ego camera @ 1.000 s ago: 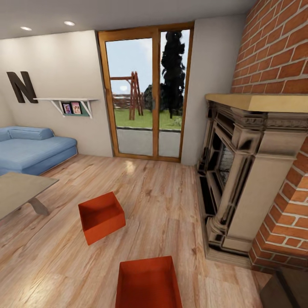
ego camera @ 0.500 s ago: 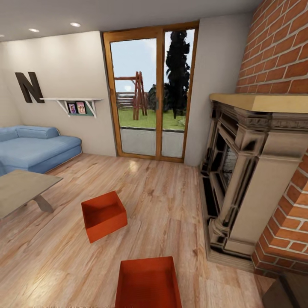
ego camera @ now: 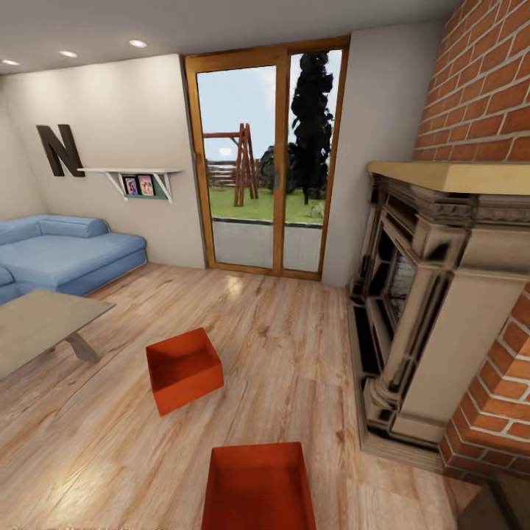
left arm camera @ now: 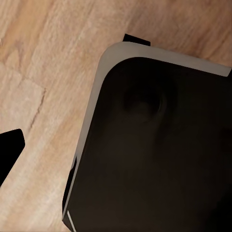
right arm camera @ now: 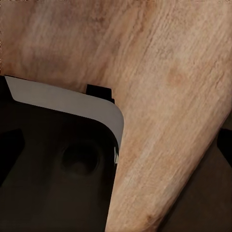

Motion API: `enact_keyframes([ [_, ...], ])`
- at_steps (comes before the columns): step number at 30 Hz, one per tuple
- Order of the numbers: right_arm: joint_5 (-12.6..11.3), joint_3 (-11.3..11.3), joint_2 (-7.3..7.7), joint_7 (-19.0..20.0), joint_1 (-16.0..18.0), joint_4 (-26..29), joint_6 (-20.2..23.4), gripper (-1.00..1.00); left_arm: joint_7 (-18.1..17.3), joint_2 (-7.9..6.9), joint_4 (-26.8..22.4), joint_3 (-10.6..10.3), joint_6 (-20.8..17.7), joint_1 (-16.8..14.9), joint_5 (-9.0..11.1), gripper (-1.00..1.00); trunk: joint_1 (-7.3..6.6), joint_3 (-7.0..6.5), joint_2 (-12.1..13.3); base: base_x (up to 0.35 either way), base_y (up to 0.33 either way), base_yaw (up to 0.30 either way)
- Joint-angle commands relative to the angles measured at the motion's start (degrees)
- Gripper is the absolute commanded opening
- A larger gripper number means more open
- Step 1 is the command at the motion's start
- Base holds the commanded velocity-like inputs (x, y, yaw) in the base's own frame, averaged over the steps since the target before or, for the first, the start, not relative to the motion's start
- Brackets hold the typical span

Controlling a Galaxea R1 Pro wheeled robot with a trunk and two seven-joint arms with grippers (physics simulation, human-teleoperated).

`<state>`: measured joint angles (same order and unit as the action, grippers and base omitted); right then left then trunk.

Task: Move the two storage containers from the living room to the garage. In the garage, place one container on the floor and stack the other container on top of it (either order is fine).

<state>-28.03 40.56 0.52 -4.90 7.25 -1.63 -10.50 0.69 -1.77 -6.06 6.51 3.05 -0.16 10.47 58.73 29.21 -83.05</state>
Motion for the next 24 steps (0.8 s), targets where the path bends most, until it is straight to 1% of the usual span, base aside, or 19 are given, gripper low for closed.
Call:
enact_keyframes([
  [1,-0.43,0.49,-0.02,-0.02,0.04,-0.13,-0.29,1.00,0.01,0.02,0.00,0.25,0.11,-0.02,0.18,1.00,0.00,0.05,-0.03,0.000,0.000,0.186],
  [7,-0.44,0.49,0.00,-0.02,0.04,-0.16,-0.31,1.00,0.01,0.03,0.00,0.25,0.11,-0.02,0.17,1.00,0.00,0.05,-0.03,0.000,0.000,0.058],
  [24,-0.45,0.49,-0.05,-0.02,0.04,-0.13,-0.29,1.00,0.01,0.05,0.00,0.25,0.11,-0.02,0.17,1.00,0.00,0.05,-0.03,0.000,0.000,0.001],
])
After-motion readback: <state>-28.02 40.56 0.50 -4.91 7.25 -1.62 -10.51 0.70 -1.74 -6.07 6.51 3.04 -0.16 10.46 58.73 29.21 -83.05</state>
